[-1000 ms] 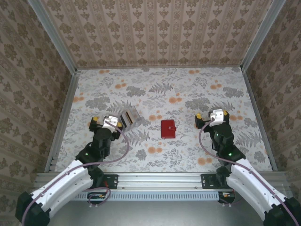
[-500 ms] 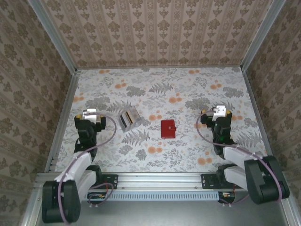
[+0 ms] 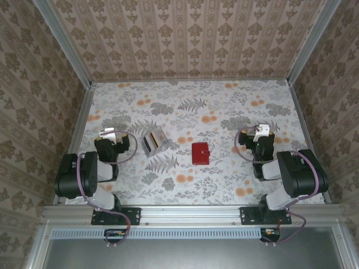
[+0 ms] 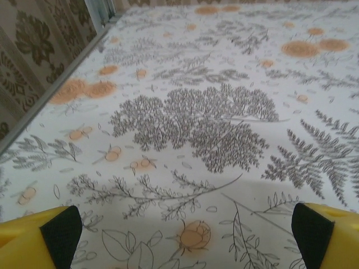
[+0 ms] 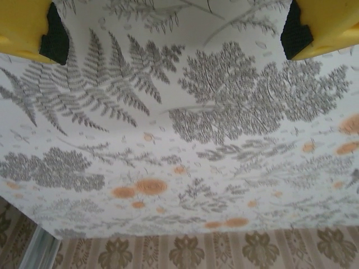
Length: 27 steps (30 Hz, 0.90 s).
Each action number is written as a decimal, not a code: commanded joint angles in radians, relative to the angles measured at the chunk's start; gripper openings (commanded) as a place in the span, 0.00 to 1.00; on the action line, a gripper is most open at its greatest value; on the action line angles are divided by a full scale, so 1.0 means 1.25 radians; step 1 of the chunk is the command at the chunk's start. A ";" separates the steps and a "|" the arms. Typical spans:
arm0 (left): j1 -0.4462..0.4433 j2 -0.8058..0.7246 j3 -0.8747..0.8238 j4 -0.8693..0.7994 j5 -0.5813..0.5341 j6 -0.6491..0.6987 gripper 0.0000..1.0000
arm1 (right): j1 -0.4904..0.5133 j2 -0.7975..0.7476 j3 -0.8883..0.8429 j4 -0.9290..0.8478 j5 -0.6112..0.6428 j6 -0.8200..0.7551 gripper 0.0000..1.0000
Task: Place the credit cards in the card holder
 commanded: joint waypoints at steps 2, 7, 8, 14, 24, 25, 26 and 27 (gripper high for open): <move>-0.038 -0.008 0.107 -0.076 -0.068 0.005 1.00 | -0.004 -0.010 0.117 -0.141 -0.073 -0.001 1.00; -0.068 -0.006 0.140 -0.130 -0.112 0.022 1.00 | -0.005 -0.015 0.143 -0.195 -0.069 0.001 1.00; -0.068 -0.004 0.139 -0.120 -0.112 0.026 1.00 | -0.006 -0.015 0.143 -0.198 -0.066 0.003 1.00; -0.075 -0.005 0.137 -0.122 -0.117 0.031 1.00 | -0.001 -0.015 0.146 -0.202 -0.059 -0.001 1.00; -0.081 -0.004 0.136 -0.118 -0.123 0.036 1.00 | 0.002 -0.011 0.151 -0.207 -0.054 -0.004 1.00; -0.081 -0.004 0.136 -0.118 -0.123 0.036 1.00 | 0.002 -0.011 0.151 -0.208 -0.054 -0.004 1.00; -0.081 -0.004 0.136 -0.118 -0.123 0.036 1.00 | 0.002 -0.011 0.151 -0.209 -0.054 -0.004 1.00; -0.081 -0.004 0.136 -0.118 -0.124 0.035 1.00 | 0.003 -0.011 0.152 -0.209 -0.054 -0.004 1.00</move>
